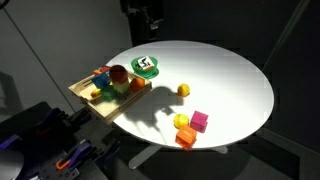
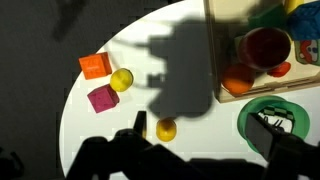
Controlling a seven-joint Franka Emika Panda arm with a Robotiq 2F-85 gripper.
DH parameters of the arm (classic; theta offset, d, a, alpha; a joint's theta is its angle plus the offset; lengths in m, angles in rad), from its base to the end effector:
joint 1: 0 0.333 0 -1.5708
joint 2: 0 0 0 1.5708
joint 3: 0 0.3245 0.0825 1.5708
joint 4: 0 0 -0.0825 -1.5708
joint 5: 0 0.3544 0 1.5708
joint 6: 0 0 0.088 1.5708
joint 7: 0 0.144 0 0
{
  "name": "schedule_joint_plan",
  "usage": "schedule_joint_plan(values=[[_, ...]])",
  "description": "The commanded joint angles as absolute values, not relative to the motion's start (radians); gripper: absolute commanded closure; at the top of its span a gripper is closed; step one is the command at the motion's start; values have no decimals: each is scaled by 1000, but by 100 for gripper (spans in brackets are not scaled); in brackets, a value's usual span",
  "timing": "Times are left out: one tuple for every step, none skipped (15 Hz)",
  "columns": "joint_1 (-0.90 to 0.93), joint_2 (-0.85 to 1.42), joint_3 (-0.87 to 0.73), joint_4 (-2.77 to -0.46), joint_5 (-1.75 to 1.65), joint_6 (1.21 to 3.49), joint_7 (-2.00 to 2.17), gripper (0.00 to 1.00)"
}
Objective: Pick up the yellow fruit closer to the center of the table and put it in the crate
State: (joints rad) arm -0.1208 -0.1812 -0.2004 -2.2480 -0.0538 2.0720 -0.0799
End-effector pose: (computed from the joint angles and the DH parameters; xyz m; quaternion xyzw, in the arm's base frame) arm 0.4371 -0.1521 0.4257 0.9944 -0.1060 -0.0001 0.0058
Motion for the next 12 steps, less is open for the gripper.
schedule_joint_plan(values=[[-147, -72, -193, -2145, -67, 2052, -50, 0], [-151, -49, -196, -2128, -65, 2046, -61, 0], [-155, -30, -197, -2115, -68, 2051, -70, 0], [-158, -13, -199, -2104, -68, 2055, -83, 0], [-162, 1, -199, -2096, -73, 2064, -89, 0], [-166, 15, -201, -2086, -75, 2073, -95, 0], [-170, 26, -202, -2078, -75, 2077, -98, 0], [-174, 37, -203, -2068, -72, 2080, -104, 0], [-177, 46, -204, -2062, -70, 2083, -106, 0], [-180, 52, -206, -2055, -69, 2081, -106, 0], [-182, 56, -207, -2048, -69, 2075, -102, 0], [-183, 45, -207, -2046, -69, 2056, -94, 0]])
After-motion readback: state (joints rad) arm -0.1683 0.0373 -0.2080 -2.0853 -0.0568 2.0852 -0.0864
